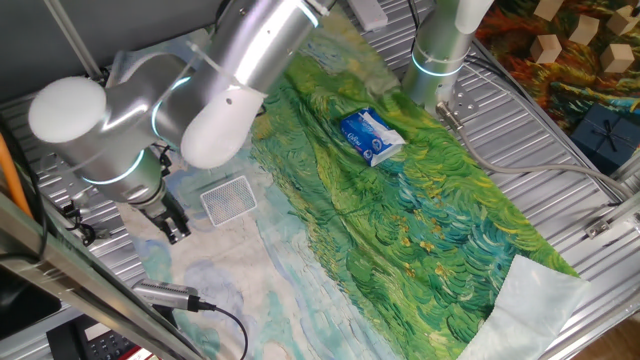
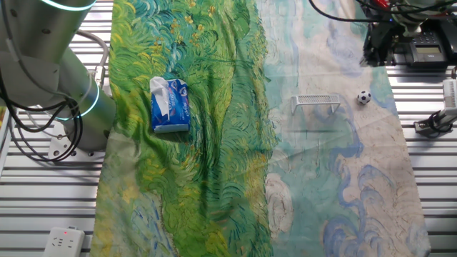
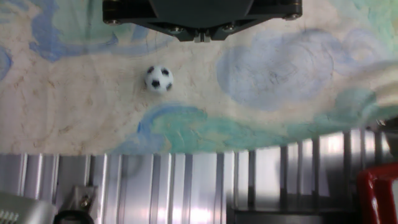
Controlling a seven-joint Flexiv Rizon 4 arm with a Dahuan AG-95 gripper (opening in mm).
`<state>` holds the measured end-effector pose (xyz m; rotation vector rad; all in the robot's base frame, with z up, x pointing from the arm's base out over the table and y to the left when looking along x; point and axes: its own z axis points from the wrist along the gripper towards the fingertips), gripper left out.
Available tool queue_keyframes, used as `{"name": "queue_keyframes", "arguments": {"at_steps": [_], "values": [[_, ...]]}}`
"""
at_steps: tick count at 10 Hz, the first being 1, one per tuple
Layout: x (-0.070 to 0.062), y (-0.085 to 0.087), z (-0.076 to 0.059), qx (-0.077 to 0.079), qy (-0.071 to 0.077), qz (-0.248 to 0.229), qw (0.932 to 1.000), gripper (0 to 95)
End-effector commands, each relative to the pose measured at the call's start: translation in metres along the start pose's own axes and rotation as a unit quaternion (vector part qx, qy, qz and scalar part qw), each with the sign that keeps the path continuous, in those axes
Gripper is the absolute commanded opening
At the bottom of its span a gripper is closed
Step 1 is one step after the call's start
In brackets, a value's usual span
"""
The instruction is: Push the soccer ball into the goal
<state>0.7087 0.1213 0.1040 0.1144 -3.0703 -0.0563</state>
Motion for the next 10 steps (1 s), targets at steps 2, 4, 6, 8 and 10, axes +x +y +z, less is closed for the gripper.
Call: {"name": "queue_keyframes", "arguments": {"at_steps": [2, 4, 6, 8, 10], "values": [[-0.010, -0.005, 0.008, 0.004, -0.016, 0.001, 0.9999, 0.0], [-0.013, -0.006, 0.022, 0.004, -0.035, 0.000, 0.9994, 0.0], [-0.014, -0.007, 0.029, 0.004, -0.043, 0.000, 0.9991, 0.0], [-0.018, -0.007, 0.037, 0.006, -0.049, 0.000, 0.9988, 0.0], [-0.021, -0.007, 0.046, 0.007, -0.056, 0.001, 0.9984, 0.0]]}}
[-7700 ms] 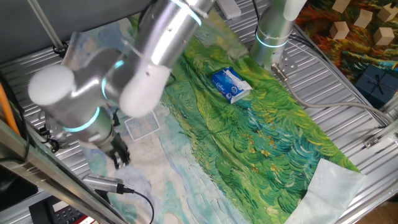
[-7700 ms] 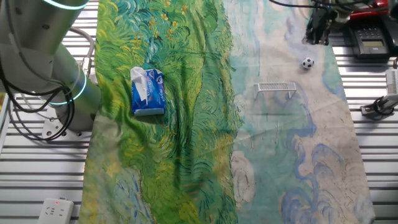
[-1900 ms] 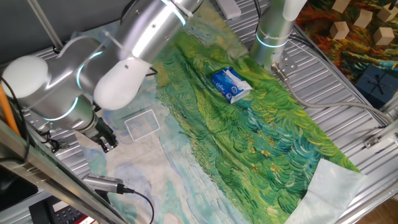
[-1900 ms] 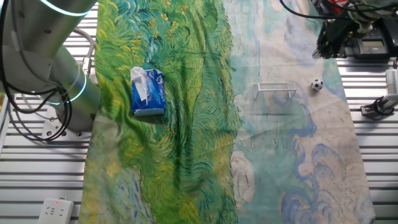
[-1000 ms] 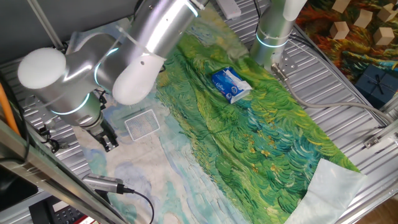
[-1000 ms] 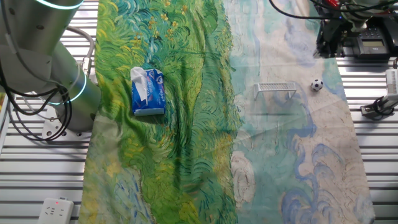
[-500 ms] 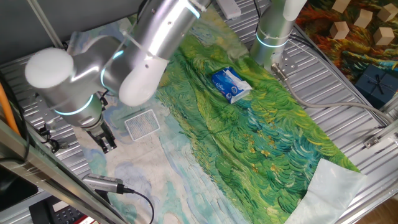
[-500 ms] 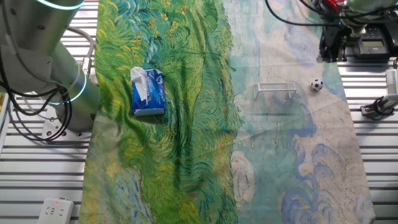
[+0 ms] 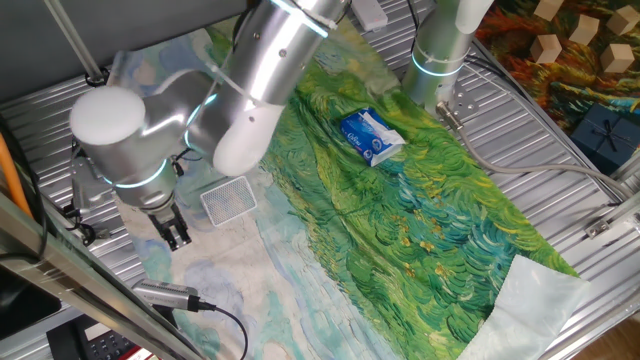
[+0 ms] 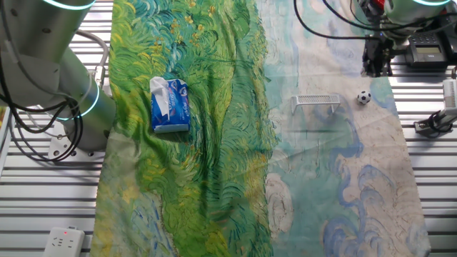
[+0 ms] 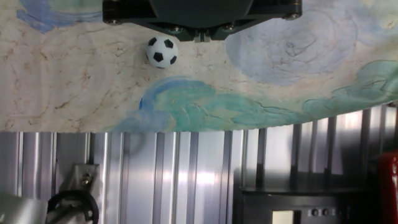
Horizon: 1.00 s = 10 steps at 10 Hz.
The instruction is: Push the soccer ball into the goal
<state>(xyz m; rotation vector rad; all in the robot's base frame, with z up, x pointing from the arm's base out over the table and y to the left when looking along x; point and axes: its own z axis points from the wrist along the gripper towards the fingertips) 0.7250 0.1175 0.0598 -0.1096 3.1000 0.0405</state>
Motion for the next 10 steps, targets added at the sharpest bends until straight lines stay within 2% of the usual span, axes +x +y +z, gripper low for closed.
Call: {"name": "queue_keyframes", "arguments": {"at_steps": [1, 8, 10], "values": [[-0.002, 0.000, 0.007, 0.000, -0.005, -0.001, 1.0000, 0.0], [-0.003, 0.001, 0.020, 0.012, -0.018, -0.006, 0.9998, 0.0], [-0.003, 0.001, 0.021, 0.015, -0.015, -0.006, 0.9998, 0.0]]}}
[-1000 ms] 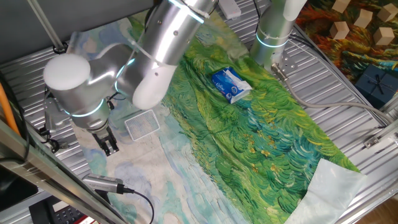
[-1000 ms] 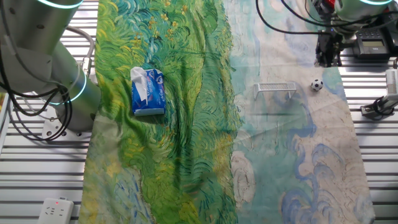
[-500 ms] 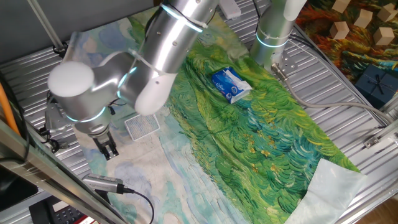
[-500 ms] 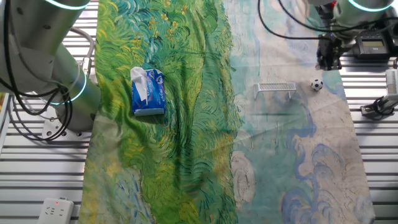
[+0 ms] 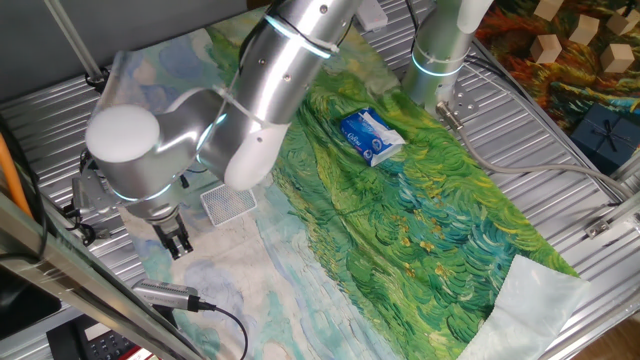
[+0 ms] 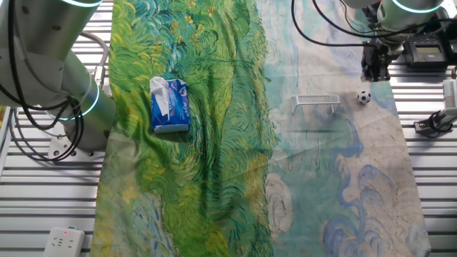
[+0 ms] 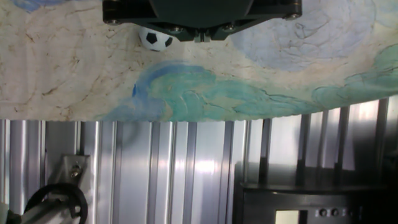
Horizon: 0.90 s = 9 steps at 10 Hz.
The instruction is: Push the soccer ball into the goal
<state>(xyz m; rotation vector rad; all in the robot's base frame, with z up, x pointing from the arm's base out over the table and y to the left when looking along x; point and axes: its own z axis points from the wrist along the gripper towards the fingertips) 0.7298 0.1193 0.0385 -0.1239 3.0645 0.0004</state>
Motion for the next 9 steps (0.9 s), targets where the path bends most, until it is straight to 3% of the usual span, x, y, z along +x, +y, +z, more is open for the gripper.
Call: {"name": "queue_keyframes", "arguments": {"at_steps": [1, 3, 7, 9], "values": [[0.002, 0.000, -0.001, 0.004, 0.004, -0.001, 1.0000, 0.0], [0.013, -0.007, 0.000, 0.012, 0.006, -0.010, 0.9999, 0.0], [0.047, -0.031, -0.008, 0.017, 0.011, -0.034, 0.9992, 0.0], [0.053, -0.038, -0.013, 0.012, 0.013, -0.044, 0.9989, 0.0]]}}
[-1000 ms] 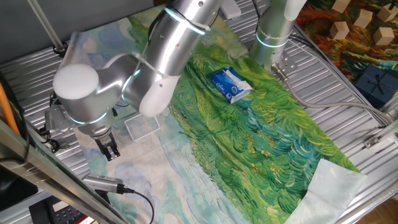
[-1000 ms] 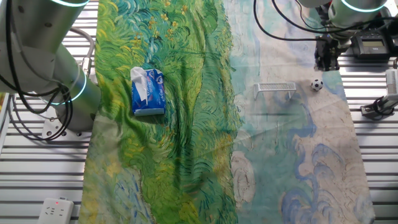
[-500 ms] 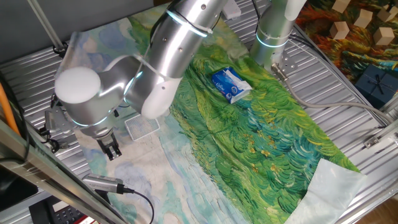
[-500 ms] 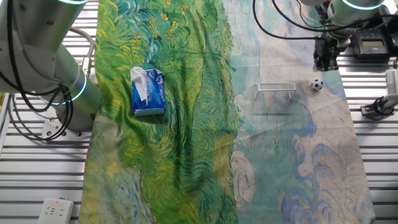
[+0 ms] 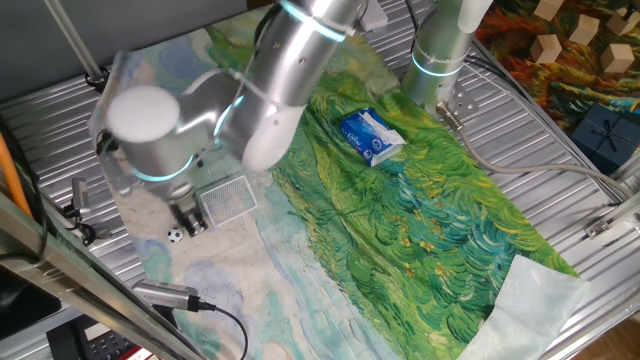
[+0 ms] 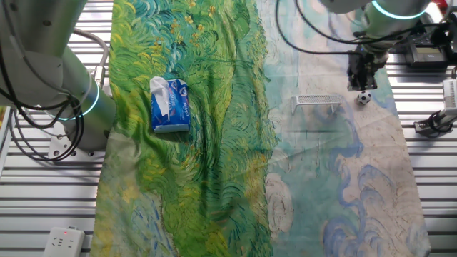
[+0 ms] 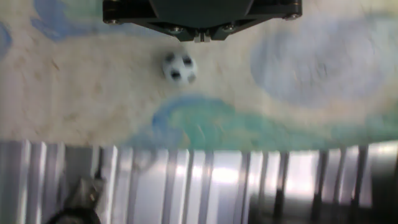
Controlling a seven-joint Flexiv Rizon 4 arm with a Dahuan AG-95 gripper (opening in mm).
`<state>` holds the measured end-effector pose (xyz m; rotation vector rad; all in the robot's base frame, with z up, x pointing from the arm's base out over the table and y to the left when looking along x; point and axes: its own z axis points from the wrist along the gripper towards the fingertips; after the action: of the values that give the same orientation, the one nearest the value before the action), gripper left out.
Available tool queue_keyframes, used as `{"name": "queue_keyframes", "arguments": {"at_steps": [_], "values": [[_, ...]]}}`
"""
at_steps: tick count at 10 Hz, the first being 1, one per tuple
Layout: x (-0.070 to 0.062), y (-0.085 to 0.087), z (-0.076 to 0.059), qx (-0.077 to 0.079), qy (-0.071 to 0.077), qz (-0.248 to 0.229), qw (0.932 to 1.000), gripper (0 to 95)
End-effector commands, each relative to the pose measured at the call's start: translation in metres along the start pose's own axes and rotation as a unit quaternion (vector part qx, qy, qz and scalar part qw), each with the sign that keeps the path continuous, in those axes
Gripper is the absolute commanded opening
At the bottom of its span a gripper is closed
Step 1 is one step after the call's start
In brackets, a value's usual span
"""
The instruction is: Push the soccer ball into the goal
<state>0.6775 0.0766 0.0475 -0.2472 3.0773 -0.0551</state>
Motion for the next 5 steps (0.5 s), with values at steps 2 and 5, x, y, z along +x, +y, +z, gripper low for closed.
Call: {"name": "queue_keyframes", "arguments": {"at_steps": [2, 5], "values": [[0.002, -0.002, -0.023, -0.055, 0.020, -0.003, 0.9983, 0.0], [0.004, -0.003, -0.047, -0.065, 0.093, 0.014, 0.9935, 0.0]]}}
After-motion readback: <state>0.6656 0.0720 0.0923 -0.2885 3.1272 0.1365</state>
